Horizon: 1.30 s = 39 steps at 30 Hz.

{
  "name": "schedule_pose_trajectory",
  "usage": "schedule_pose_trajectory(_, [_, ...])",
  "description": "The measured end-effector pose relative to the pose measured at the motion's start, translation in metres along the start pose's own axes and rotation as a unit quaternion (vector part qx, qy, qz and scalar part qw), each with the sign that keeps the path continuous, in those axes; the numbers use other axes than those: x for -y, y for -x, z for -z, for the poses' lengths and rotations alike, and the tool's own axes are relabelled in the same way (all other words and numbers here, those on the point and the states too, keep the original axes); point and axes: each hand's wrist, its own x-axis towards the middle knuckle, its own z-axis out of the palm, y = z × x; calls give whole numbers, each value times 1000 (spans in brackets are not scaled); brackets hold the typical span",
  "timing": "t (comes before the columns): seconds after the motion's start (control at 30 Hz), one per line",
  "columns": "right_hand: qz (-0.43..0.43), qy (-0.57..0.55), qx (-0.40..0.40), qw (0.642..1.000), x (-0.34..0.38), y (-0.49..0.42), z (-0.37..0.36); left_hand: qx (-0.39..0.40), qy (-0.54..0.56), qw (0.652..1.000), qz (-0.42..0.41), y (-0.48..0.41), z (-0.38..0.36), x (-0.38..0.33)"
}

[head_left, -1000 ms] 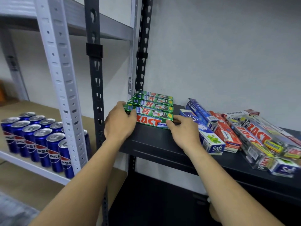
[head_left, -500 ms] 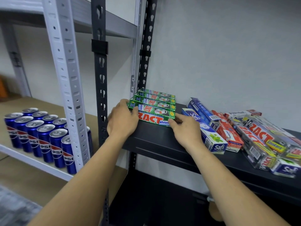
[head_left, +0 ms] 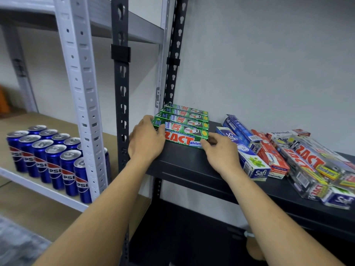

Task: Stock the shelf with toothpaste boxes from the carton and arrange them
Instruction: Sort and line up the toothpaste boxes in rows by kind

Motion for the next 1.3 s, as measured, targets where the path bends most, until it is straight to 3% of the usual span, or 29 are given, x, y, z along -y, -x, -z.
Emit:
schedule_pose_trajectory(0.47, [7, 10, -35, 999, 5, 6, 0, -28, -24, 999, -17, 2, -2, 1])
schedule_pose_trajectory(0.67, [38, 55, 0, 998, 16, 33, 25, -62, -69, 990, -108, 8, 3, -6])
schedule_pose_trajectory(0.87, [73, 105, -35, 991, 6, 48, 95, -44, -121, 967, -219, 22, -2, -27])
schedule_pose_trajectory(0.97, [85, 179, -70, 978, -13, 53, 131, -16, -69, 964, -257, 44, -9, -60])
schedule_pose_trajectory(1.1, [93, 324, -120, 934, -47, 67, 174, 74, 39, 954, -290, 75, -23, -107])
schedule_pose_trajectory(1.3, [15, 349, -142, 926, -92, 81, 208, 249, 74, 949, -179, 114, -60, -147])
